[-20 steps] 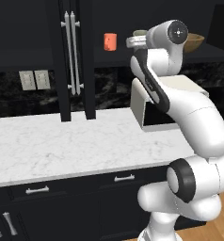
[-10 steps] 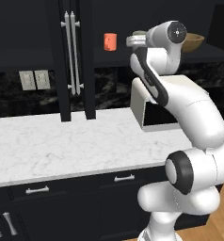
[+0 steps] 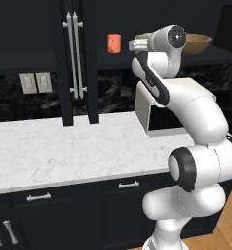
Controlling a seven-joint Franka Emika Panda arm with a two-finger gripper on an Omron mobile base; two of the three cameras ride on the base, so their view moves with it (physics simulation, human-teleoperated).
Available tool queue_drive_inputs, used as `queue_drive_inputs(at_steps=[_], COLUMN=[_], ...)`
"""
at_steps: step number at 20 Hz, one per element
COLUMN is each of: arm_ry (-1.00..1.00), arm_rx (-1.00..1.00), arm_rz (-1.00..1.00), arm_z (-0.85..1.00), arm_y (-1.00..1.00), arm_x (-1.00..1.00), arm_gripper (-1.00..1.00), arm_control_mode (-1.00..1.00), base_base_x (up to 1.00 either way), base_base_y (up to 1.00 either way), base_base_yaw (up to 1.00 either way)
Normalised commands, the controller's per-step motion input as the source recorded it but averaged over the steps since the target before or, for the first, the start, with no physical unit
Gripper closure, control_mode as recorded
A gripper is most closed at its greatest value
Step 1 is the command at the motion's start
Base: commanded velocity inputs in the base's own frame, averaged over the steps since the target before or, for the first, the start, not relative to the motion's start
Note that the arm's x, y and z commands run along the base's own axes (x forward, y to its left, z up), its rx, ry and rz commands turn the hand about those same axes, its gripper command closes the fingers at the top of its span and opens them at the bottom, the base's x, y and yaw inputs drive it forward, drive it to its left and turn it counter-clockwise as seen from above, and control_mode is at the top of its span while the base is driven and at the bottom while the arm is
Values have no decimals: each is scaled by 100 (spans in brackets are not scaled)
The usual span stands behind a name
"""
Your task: Gather all objects into one cabinet and sort the glasses and bowls to opposite sides.
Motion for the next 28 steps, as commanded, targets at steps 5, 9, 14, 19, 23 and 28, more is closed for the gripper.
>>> queue_drive_inputs(at_steps=[5,9,14,19,23,28], arm_ry=[0,0,0,0,1,3], arm_rx=[0,0,0,0,0,0], arm_rz=[0,0,0,0,0,0], arm_z=[-4,-3,-7,-7,-6,-5], arm_y=[-4,0,0,-1,-6,-7], arm_x=[39,38,35,39,42,38], arm_gripper=[100,100,100,100,100,100], arm_control_mode=[-100,-100,-100,-100,-100,-100], base_base_x=[0,0,0,0,0,0], base_base_y=[0,0,0,0,0,0], base_base_yaw=[0,0,0,0,0,0])
